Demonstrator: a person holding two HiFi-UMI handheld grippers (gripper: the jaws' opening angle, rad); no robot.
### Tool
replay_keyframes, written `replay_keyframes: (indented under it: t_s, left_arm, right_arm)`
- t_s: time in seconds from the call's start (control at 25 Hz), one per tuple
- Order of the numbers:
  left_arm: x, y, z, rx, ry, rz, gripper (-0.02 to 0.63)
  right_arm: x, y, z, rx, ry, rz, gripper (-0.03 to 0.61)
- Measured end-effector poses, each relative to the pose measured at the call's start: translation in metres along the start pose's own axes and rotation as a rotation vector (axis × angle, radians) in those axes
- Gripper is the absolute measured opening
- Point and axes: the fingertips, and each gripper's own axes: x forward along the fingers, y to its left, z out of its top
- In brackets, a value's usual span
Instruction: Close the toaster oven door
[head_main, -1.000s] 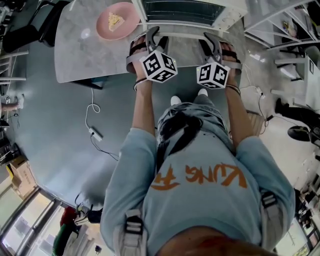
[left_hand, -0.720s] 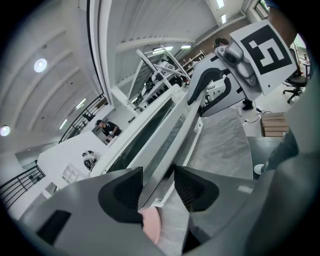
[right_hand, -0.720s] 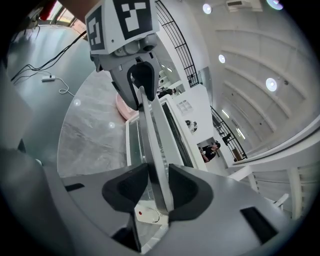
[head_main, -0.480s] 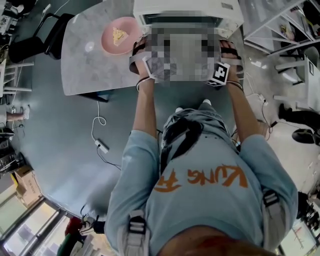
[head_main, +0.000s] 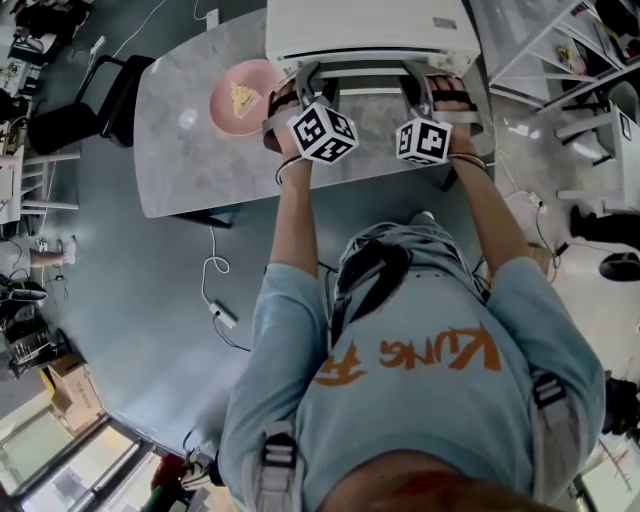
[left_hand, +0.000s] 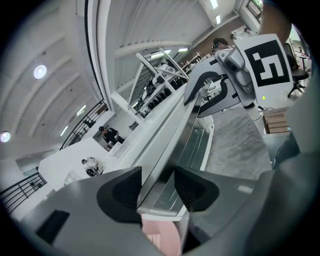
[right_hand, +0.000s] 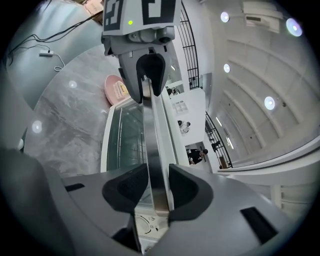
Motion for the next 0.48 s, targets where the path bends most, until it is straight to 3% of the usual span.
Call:
replay_keyframes:
  t_s: [0.2, 0.48]
  left_arm:
    - [0.009, 0.005, 0.002, 0.017, 0.009, 0.012, 0.193]
    - [0.015, 0.004, 0.0, 0.083, 0.085, 0.062, 0.187]
  right_arm:
    - [0.009, -0.006, -0.004, -0.036, 0.023, -0.006, 0.116]
    - [0.008, -0.005, -0.006, -0.044, 0.03, 0.038, 0.114]
